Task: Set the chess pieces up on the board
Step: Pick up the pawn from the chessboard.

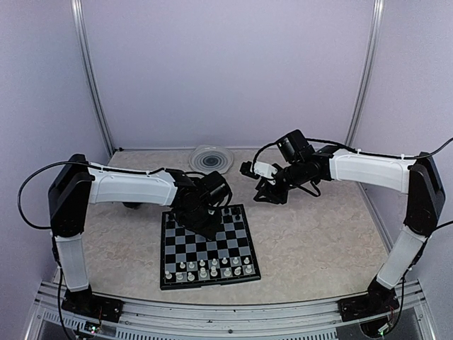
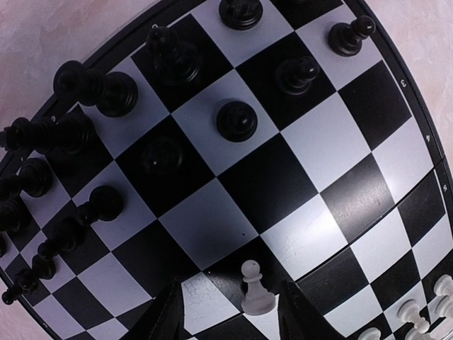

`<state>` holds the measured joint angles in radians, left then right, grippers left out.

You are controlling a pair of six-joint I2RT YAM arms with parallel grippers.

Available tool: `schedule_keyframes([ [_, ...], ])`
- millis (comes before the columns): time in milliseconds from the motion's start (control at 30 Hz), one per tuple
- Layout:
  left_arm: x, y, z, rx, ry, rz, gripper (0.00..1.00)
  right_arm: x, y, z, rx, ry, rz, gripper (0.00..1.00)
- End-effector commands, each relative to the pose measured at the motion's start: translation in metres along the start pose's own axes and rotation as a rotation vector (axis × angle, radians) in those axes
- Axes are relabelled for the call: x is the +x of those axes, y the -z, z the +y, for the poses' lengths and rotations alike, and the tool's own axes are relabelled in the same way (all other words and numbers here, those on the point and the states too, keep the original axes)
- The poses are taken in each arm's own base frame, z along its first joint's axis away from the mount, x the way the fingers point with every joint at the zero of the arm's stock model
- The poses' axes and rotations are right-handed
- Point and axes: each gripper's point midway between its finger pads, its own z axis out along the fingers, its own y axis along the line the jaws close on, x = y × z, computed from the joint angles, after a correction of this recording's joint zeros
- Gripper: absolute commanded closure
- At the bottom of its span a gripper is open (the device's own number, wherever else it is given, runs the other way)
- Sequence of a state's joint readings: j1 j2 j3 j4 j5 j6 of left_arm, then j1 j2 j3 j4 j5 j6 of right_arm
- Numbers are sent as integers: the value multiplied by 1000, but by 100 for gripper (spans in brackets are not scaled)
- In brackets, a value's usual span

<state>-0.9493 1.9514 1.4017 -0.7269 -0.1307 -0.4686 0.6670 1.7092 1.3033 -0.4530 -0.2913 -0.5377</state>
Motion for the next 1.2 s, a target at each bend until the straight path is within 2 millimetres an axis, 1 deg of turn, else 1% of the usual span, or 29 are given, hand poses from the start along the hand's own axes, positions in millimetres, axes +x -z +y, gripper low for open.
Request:
schedule_keyframes([
  [0, 6, -4, -3, 5, -6, 29, 56, -1, 1, -1, 3, 5, -11, 61],
  [200, 10, -11, -9, 34, -21, 54, 64, 0, 0, 0, -1, 3, -6, 61],
  [533, 17, -11, -9, 32, -26, 82, 69, 2, -2, 1, -11, 1, -2, 61],
  [767, 24, -16, -9, 27, -36, 108, 73, 3, -3, 2, -17, 1, 2, 61],
  [900, 26, -17, -10, 30, -42, 115, 78, 3, -3, 2, -16, -1, 1, 61],
  [1033, 18, -8, -12, 37, -73, 71, 82, -5, 1, -2, -3, -20, -12, 61],
  [1100, 4, 7, -16, 57, -100, -7, 84, -14, 9, -10, 14, -45, -38, 61],
  [1133, -6, 14, -21, 74, -123, -65, 85, -21, 16, -16, 26, -68, -62, 61],
  [1167, -16, 28, -25, 90, -144, -130, 85, -27, 22, -22, 29, -97, -85, 61],
])
